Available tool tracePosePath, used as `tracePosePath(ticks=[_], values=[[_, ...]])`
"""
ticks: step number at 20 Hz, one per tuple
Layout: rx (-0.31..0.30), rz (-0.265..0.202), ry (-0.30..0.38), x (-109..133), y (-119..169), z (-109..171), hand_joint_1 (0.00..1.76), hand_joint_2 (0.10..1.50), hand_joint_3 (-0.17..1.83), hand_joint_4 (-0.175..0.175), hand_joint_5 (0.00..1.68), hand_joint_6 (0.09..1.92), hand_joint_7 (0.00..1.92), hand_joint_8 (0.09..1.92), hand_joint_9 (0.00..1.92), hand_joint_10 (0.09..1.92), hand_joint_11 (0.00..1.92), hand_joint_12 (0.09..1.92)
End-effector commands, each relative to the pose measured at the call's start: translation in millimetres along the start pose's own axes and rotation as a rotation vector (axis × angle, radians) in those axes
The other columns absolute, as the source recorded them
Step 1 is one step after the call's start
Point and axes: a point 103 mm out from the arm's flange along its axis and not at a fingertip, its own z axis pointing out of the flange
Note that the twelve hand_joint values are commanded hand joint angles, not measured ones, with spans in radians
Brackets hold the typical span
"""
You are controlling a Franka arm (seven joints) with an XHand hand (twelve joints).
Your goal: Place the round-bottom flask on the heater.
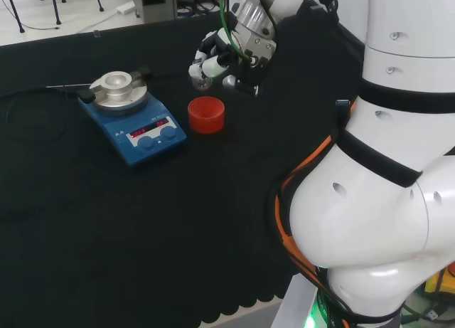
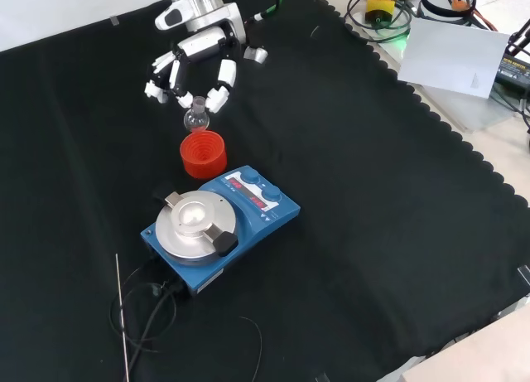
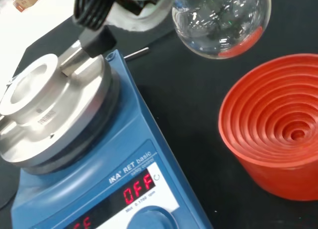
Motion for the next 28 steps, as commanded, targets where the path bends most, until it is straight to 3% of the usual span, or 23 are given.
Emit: tracePosePath(ticks=[1, 12, 28], values=[[0.013, -0.025, 0.002, 21.0, -9.7, -6.4, 1.06, 0.72, 0.76, 0.173, 1.04, 1.12, 0.22, 0.49, 0.46, 0.57, 0.08, 1.34], [0.037, -0.113, -0.004, 71.3, 17.0, -0.6, 1.06, 0.71, 0.78, 0.172, 1.04, 1.12, 0.22, 0.49, 0.47, 0.58, 0.09, 1.35], [0.121, -0.242, -0.018, 151.9, 59.2, 39.9, 1.06, 0.70, 0.79, 0.171, 1.05, 1.12, 0.24, 0.50, 0.47, 0.58, 0.10, 1.35]])
